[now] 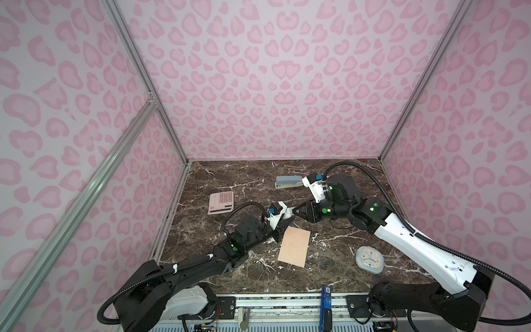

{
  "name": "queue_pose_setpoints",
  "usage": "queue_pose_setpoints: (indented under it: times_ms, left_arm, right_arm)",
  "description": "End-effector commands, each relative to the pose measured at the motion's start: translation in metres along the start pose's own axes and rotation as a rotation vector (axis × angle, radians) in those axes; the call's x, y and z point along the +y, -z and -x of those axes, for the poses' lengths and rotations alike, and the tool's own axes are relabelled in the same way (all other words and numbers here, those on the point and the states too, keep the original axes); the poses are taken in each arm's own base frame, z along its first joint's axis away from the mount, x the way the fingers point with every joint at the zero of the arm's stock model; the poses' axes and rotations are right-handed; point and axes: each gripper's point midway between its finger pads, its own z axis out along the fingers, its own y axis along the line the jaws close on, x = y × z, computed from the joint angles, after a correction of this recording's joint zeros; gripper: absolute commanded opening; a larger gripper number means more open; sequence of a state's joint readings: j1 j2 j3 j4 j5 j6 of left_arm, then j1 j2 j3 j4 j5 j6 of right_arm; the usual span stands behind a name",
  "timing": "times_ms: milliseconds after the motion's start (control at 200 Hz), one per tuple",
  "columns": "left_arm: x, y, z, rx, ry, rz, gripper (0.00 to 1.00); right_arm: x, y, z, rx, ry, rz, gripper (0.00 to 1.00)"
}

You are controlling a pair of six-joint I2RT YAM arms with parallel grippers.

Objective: Place the letter into the envelope and seal it

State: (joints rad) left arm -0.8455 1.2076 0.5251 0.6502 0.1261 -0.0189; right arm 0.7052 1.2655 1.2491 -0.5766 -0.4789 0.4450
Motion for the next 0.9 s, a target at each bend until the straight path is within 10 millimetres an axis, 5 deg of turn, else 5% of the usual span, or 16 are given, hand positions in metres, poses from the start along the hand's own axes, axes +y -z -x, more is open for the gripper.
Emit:
queue_pose_setpoints:
  times_ms: [0,895]
  left_arm:
    - [-0.003,-0.002,0.019,-0.058,-0.013,-0.015,0.04]
    - [-0.025,-0.004,0.016,-0.012,-0.109,-0.043,0.04]
  right_arm:
    - [0.003,-0.002,0.004,-0.011,0.008,0.014,0.25]
    - [-0.002,-0.007,0.004,0.036,0.02,-0.024,0.24]
